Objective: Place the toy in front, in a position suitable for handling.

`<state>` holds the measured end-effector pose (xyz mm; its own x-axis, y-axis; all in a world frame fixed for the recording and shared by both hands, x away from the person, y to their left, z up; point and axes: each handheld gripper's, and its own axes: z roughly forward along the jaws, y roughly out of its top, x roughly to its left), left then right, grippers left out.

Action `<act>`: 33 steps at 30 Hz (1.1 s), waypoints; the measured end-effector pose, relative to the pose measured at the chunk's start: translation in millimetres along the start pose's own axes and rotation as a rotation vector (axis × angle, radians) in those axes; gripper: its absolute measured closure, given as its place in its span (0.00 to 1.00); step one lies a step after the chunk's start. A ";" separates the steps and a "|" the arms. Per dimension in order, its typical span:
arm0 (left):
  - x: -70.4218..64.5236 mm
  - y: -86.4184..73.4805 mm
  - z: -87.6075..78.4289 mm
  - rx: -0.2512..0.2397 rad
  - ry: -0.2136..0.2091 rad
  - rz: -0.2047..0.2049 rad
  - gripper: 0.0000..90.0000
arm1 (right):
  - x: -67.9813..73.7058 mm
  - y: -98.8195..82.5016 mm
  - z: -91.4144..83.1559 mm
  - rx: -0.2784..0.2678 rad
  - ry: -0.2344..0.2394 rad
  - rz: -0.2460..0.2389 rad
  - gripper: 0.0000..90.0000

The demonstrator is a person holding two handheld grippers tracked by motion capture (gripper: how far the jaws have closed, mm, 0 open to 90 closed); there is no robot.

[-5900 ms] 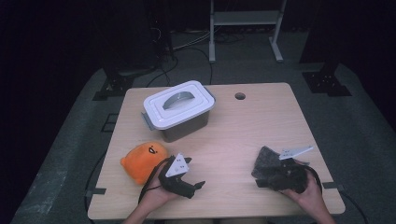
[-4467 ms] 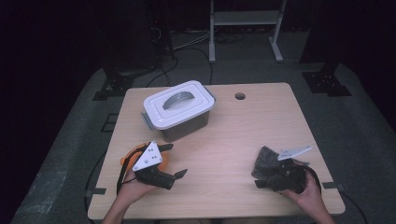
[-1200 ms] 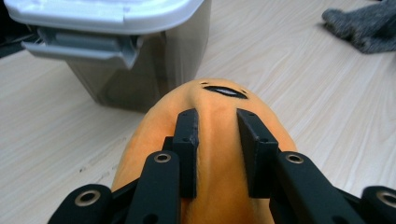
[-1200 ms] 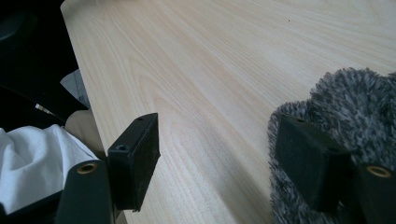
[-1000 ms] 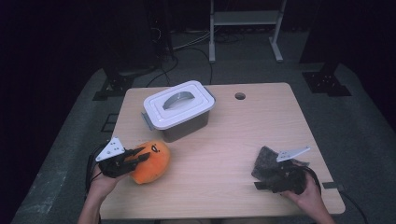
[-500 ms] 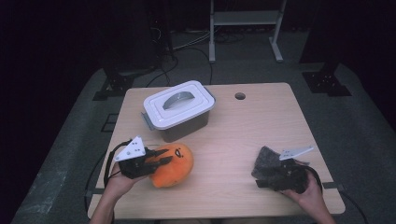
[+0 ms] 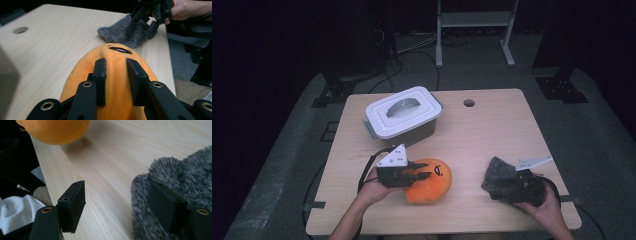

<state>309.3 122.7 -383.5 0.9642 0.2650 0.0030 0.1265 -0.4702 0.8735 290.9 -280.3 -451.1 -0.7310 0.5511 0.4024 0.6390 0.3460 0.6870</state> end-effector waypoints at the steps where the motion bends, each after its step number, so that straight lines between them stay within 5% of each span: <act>1: 0.2 0.3 3.3 0.007 -0.007 0.002 0.79 | -0.2 -0.5 -1.0 -0.001 -0.007 0.000 0.33; 13: 3.1 -1.7 46.5 0.057 -0.072 0.017 0.78 | -3.9 -1.7 -5.6 -0.007 -0.028 0.009 0.34; 25: 2.6 1.4 43.8 0.044 -0.085 0.018 0.58 | -6.7 11.1 -6.5 0.001 -0.067 0.019 0.35; 33: -3.3 4.3 33.5 0.044 -0.063 0.030 0.40 | -16.4 28.1 4.2 0.081 -0.167 -0.008 0.37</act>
<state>314.5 91.6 -396.0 0.9802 0.1978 -0.0031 0.1064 -0.5141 0.8511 321.8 -276.5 -441.0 -0.6903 0.6643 0.2866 0.6557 0.4068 0.6361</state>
